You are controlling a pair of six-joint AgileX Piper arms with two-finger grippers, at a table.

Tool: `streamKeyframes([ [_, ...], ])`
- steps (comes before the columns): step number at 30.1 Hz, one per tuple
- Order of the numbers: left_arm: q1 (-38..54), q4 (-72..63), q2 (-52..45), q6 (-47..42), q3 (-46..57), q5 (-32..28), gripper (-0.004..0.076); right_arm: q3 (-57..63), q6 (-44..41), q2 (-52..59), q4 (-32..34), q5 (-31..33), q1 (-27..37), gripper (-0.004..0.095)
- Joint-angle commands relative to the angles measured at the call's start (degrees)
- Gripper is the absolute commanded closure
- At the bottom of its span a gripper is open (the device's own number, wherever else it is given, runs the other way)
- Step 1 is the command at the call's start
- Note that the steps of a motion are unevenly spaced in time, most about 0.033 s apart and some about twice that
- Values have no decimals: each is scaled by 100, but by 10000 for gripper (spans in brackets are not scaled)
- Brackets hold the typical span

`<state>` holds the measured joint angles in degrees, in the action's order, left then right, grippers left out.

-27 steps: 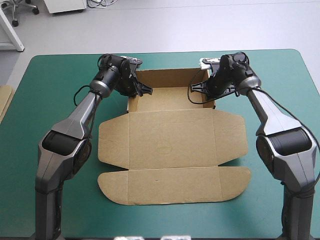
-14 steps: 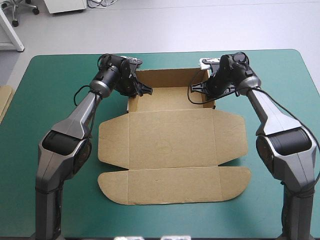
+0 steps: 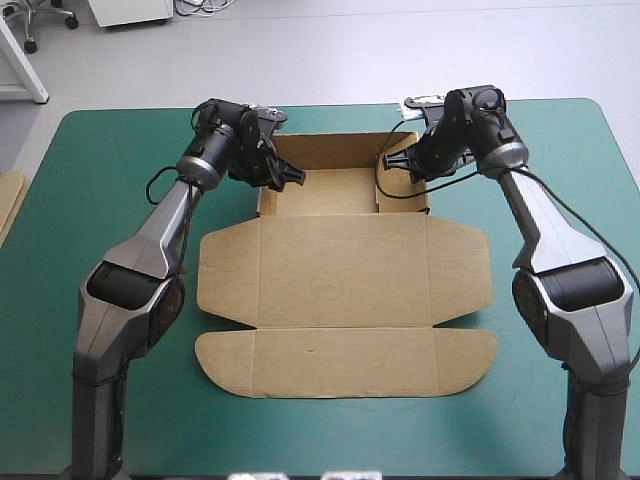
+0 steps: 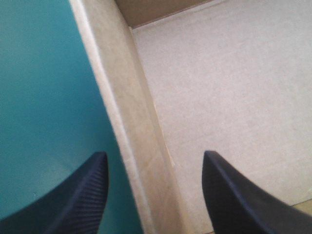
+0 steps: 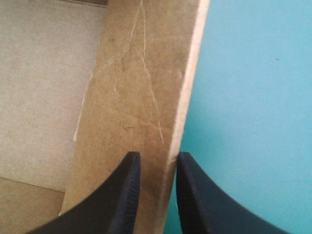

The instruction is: Fold the box

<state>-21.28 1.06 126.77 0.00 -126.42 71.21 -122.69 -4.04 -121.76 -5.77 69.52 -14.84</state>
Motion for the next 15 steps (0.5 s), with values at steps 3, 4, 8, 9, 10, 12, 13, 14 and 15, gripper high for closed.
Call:
streamKeyframes([
  [3,-43,-106,-460,0,-187,137,290,-209,77,351,23,11,46,392],
  [4,-43,-106,-510,0,-187,125,290,-209,77,351,23,25,46,324],
  [8,-43,-5,-789,0,-187,32,290,-209,77,423,44,24,46,244],
  [9,-43,25,-881,0,-187,-18,290,-209,77,460,44,-7,46,251],
  [10,-43,25,-980,0,-187,-73,290,-209,99,523,56,-19,46,257],
  [12,-43,25,-1195,0,-187,-179,290,-209,109,659,56,-31,46,262],
  [13,-43,25,-1284,0,-187,-218,290,-209,119,744,56,-7,46,262],
  [14,-43,10,-1401,30,-187,-219,290,-209,133,829,56,23,36,262],
  [15,-43,-63,-1521,41,-187,-219,290,-186,151,973,56,39,10,262],
])
